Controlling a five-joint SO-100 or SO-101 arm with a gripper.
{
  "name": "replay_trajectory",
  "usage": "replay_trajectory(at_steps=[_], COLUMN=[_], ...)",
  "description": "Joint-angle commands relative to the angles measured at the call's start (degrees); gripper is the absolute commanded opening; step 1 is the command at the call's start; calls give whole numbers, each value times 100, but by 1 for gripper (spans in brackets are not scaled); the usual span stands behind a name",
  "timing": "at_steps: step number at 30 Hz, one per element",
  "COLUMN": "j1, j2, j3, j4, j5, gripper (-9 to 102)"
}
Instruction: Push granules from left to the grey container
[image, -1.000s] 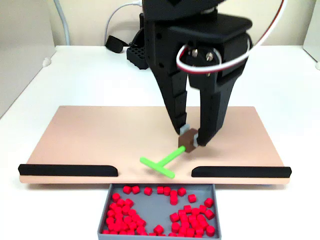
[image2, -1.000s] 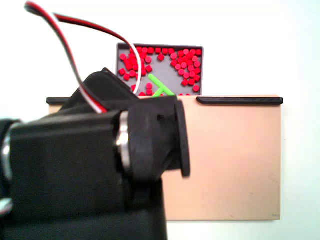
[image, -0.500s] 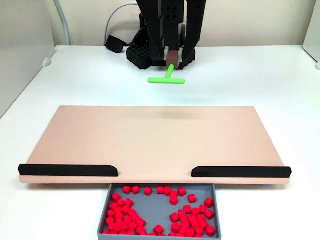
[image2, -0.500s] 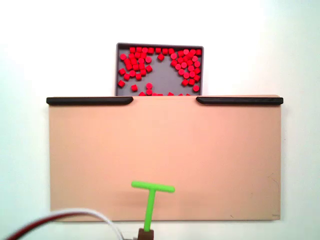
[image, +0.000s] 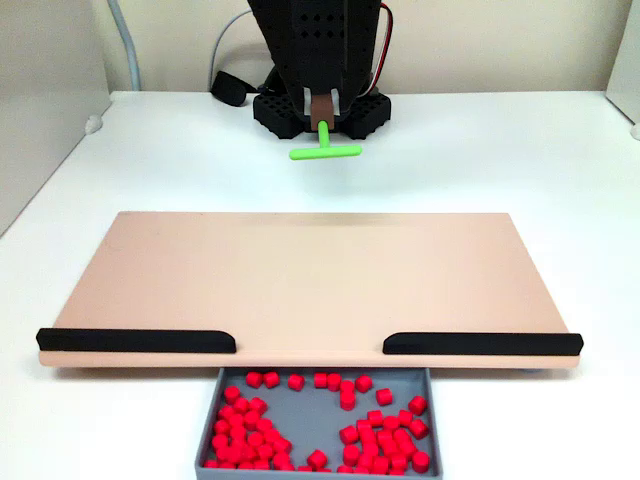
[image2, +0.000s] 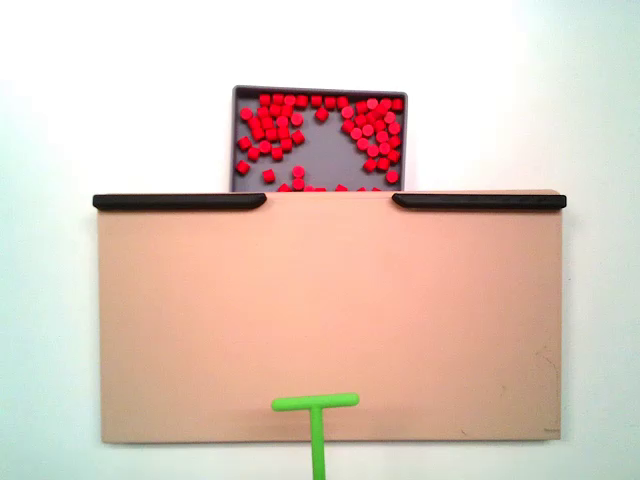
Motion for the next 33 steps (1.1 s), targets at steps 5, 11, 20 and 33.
replay_trajectory(at_steps=[5, 11, 20, 33], j1=[-88, -202, -141, -246], j2=[334, 255, 79, -18], j3=[-105, -105, -123, -123], j4=[0, 9, 9, 9], j5=[141, 396, 299, 9], gripper=[0, 0, 0, 0])
